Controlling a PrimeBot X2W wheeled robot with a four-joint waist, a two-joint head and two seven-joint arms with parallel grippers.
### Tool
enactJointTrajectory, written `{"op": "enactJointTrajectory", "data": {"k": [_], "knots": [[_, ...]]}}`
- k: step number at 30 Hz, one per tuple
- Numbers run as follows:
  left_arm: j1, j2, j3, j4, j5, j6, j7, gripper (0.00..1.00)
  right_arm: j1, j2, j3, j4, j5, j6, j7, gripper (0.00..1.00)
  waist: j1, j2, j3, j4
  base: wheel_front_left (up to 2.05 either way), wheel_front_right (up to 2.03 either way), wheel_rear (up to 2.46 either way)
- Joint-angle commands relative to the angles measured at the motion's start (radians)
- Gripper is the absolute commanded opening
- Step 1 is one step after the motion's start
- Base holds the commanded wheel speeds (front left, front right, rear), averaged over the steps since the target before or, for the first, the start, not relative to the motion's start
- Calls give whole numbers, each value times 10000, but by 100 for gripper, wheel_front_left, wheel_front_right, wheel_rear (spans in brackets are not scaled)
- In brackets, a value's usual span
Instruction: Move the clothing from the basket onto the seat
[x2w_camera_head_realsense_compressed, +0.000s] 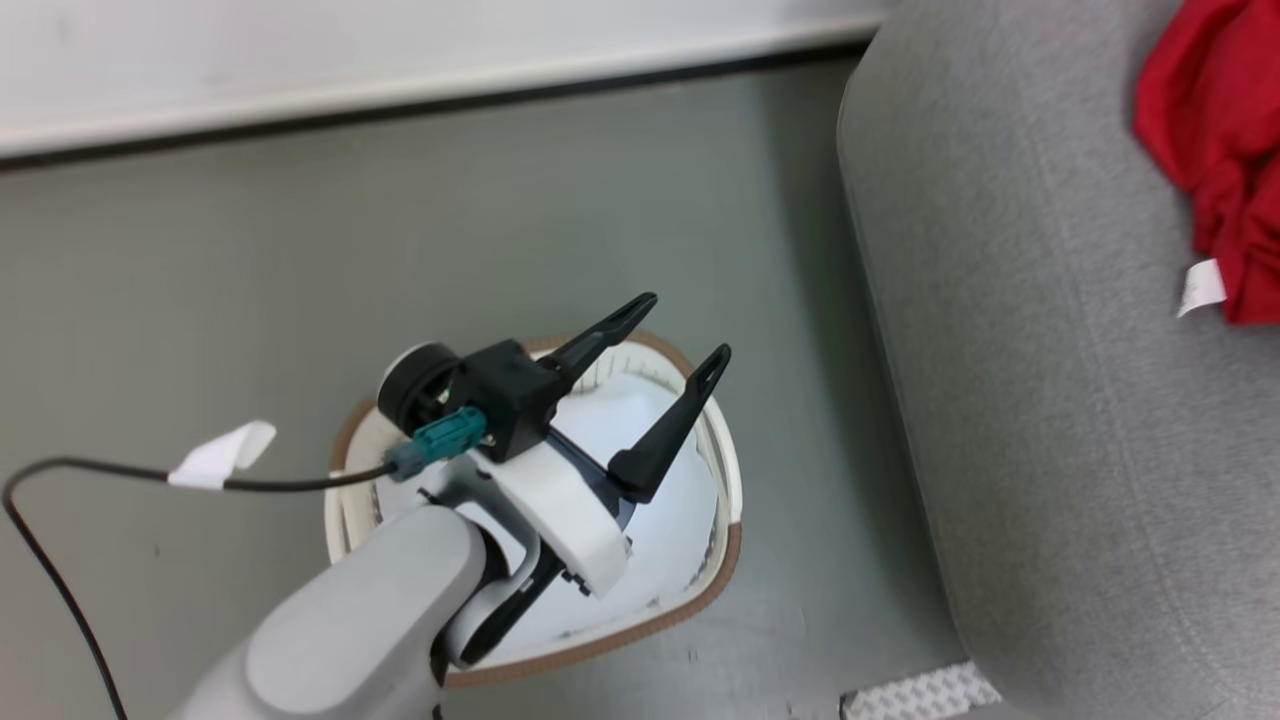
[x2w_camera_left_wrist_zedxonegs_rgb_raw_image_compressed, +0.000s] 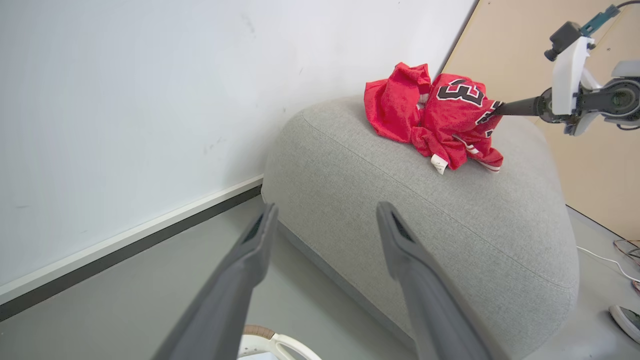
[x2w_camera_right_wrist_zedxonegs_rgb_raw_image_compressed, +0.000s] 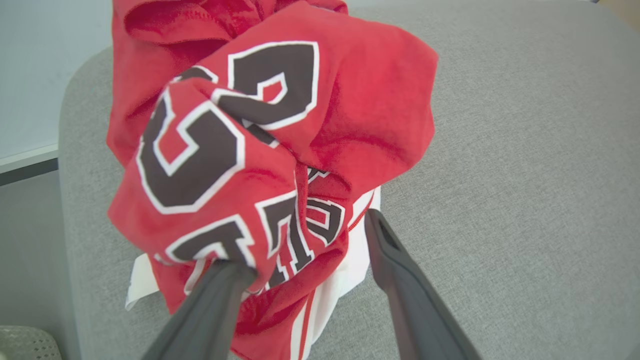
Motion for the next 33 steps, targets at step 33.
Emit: {"op": "enactJointTrajectory", "data": {"k": [33], "knots": [[3611, 269, 2592, 785, -1566, 1295, -1553, 100, 4842, 1532, 301, -6324, 100, -23, -2103, 100, 1, 0, -4979, 1734, 0, 0, 0]]}}
